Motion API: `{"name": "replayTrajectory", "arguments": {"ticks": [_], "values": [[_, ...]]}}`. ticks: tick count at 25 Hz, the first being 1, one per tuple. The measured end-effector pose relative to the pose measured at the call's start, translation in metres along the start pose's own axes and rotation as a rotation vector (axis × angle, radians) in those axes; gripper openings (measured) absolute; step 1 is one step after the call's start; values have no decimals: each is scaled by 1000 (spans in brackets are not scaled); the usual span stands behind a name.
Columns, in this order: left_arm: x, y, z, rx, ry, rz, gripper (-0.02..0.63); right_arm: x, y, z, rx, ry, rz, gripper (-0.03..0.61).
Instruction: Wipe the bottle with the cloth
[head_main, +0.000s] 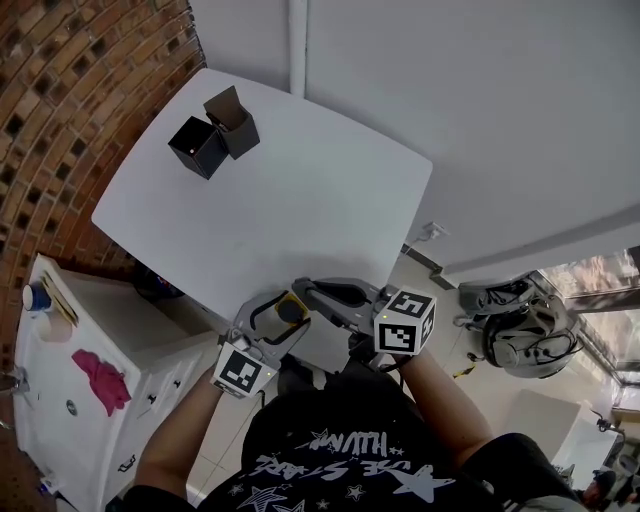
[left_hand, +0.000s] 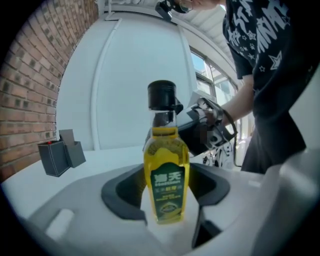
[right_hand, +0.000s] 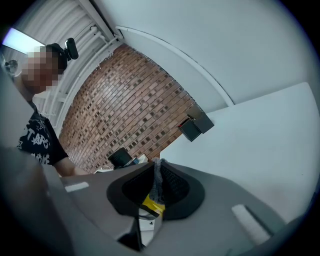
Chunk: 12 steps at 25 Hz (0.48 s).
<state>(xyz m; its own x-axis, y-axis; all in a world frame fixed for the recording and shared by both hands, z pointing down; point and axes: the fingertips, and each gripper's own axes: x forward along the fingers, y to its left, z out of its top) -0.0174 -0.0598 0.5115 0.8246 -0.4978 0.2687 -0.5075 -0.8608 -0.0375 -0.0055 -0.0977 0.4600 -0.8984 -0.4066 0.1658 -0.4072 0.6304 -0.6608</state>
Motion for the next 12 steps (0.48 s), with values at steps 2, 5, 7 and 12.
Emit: {"name": "replayTrajectory", "arguments": {"ticks": [2, 5, 7, 12], "values": [[0, 1, 4, 33, 28, 23, 261, 0, -1, 1, 5, -10, -6, 40], [-1, 4, 4, 50, 43, 73, 290, 0, -1, 2, 3, -19, -8, 40], [-3, 7, 4, 30, 36, 101, 306, 0, 0, 3, -2, -15, -5, 41], [-19, 7, 5, -27, 38, 166, 307, 0, 1, 2, -4, 13, 26, 40]]}}
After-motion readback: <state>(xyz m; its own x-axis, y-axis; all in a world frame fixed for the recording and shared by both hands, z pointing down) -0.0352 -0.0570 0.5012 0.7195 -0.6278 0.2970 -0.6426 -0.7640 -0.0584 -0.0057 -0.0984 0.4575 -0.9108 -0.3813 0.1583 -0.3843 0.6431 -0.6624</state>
